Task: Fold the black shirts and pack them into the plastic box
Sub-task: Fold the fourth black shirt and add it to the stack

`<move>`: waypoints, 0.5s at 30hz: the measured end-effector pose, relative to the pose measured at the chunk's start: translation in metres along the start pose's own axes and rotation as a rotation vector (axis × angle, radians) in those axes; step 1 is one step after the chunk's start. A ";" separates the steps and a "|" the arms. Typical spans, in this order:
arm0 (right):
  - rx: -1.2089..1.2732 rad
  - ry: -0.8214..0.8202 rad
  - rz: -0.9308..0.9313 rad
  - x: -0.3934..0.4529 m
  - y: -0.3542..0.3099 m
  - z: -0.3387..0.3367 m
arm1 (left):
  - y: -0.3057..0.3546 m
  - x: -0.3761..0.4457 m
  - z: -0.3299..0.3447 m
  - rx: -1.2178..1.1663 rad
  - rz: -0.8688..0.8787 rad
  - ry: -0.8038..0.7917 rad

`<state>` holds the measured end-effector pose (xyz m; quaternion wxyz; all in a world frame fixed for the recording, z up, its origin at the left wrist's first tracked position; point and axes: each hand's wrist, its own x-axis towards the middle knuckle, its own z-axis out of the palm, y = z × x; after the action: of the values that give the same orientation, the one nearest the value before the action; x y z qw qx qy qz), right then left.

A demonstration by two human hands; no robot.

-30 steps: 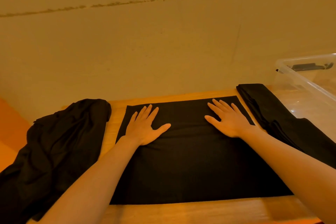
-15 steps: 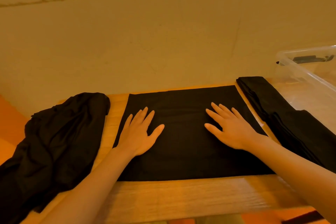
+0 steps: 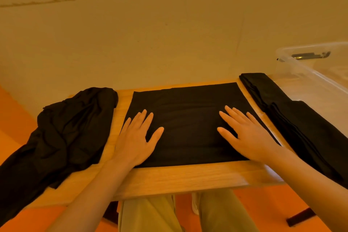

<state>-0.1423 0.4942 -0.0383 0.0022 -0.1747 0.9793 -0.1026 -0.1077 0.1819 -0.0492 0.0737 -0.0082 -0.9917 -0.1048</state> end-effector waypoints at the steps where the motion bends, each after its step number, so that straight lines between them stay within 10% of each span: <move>1: 0.013 -0.011 -0.012 -0.013 -0.004 0.001 | 0.002 -0.013 0.000 -0.019 0.014 -0.009; 15: -0.083 -0.087 0.015 -0.043 0.006 0.017 | -0.016 -0.045 0.006 0.068 0.006 -0.156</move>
<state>-0.1036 0.5112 -0.0571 0.0384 -0.1716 0.9829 -0.0543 -0.0644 0.1673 -0.0646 -0.0032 -0.0167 -0.9974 -0.0698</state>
